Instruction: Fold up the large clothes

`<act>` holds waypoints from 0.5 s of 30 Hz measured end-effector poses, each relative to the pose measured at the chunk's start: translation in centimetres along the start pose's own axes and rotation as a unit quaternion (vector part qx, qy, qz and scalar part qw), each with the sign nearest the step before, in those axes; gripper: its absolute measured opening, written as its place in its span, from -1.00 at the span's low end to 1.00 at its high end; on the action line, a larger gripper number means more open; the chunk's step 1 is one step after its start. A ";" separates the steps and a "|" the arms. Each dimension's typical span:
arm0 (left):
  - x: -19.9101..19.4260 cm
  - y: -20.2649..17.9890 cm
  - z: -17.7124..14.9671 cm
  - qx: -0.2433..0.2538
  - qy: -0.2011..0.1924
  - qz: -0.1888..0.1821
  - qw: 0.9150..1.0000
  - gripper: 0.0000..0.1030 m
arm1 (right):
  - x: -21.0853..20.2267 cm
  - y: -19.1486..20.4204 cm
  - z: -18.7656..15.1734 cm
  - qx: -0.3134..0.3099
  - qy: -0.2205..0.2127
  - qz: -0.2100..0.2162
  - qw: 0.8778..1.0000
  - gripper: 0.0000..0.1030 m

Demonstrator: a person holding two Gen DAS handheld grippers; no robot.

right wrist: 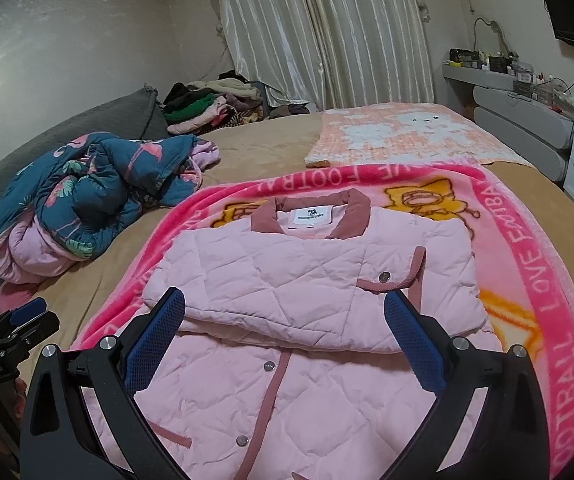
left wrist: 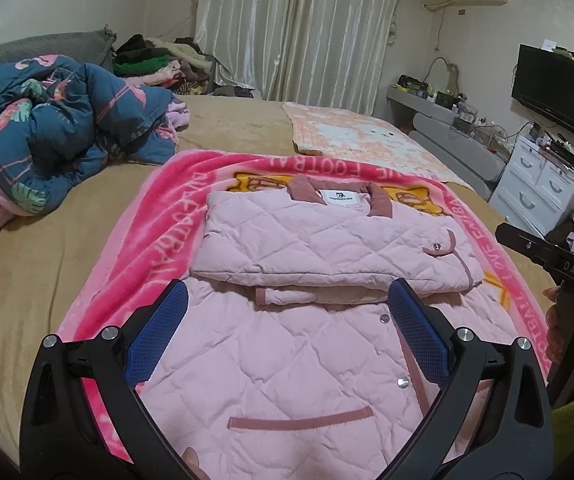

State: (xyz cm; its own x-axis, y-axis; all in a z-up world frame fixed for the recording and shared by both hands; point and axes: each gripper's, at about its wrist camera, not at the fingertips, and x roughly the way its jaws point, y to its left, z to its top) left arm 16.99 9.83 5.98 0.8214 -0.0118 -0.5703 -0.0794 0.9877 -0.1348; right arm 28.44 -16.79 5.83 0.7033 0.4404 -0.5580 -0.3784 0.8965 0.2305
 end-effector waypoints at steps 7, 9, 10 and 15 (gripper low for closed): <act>-1.6 -0.7 -0.2 0.003 -0.008 0.004 1.000 0.82 | -1.6 0.5 -0.2 -0.008 -0.007 0.009 1.000 0.92; -2.1 -1.0 -0.3 0.004 -0.010 0.003 1.000 0.82 | -2.2 0.7 -0.2 -0.010 -0.010 0.011 1.000 0.92; -2.3 -1.1 -0.3 0.006 -0.011 0.004 1.000 0.82 | -2.4 0.7 -0.3 -0.011 -0.011 0.012 1.000 0.92; -3.1 -1.7 -0.7 0.011 -0.013 0.005 1.000 0.82 | -3.8 0.7 -0.5 -0.014 -0.016 0.012 1.000 0.92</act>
State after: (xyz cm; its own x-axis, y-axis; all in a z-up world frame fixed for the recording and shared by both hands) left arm 14.19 8.03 7.38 0.8352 0.0021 -0.5499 -0.0758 0.9909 -0.1114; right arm 25.22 -17.87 7.75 0.7129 0.4636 -0.5261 -0.4124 0.8840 0.2202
